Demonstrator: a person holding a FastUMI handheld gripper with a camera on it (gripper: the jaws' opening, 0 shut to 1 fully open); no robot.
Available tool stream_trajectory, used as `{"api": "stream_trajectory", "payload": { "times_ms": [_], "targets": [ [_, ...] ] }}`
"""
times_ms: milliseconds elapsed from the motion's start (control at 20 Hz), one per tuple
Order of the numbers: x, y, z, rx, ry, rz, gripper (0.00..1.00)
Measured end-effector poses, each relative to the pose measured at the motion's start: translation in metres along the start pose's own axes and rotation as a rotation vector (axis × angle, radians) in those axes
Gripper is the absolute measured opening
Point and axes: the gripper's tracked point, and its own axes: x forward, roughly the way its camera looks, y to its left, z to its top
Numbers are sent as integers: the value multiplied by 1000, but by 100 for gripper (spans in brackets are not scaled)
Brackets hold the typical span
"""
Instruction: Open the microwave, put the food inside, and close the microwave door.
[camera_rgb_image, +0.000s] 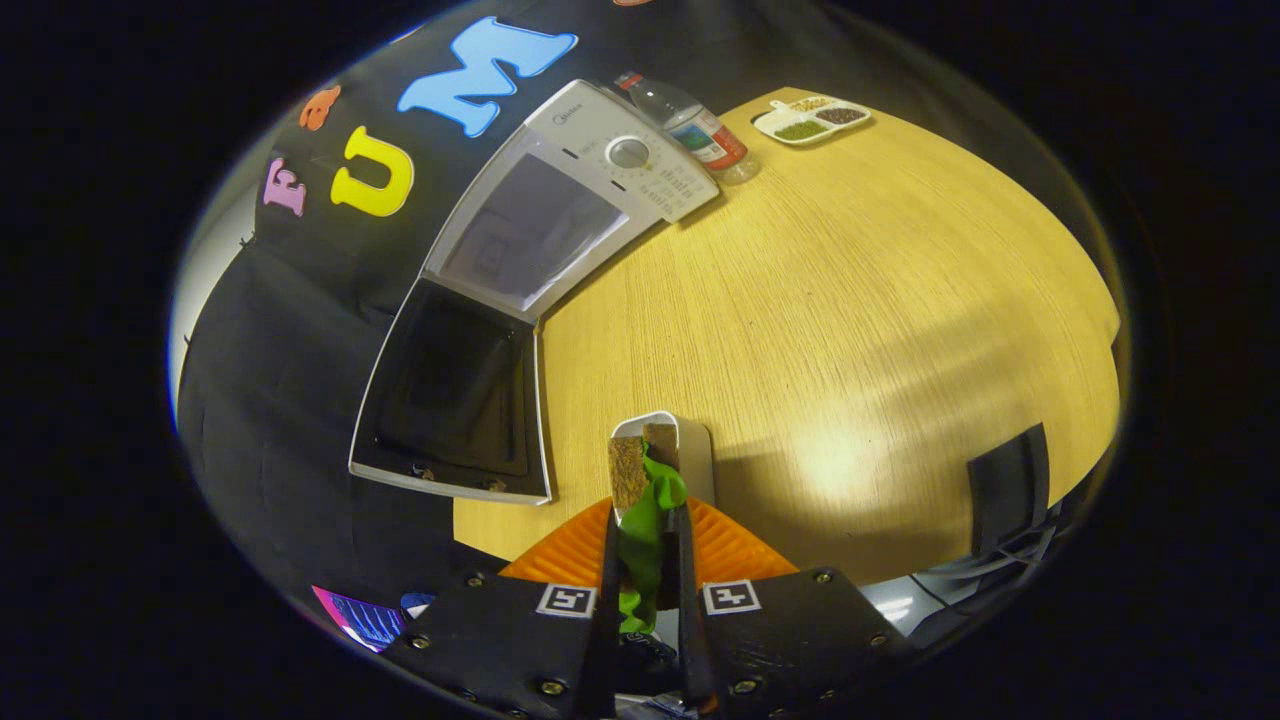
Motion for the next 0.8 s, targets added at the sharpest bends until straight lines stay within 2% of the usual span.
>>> {"api": "stream_trajectory", "payload": {
  "times_ms": [250,600,800],
  "targets": [
    [-18,53,30,11,-102,123,24],
    [2,110,71,-37,-185,157,24],
    [21,140,109,-75,-318,169,24]
  ]
}}
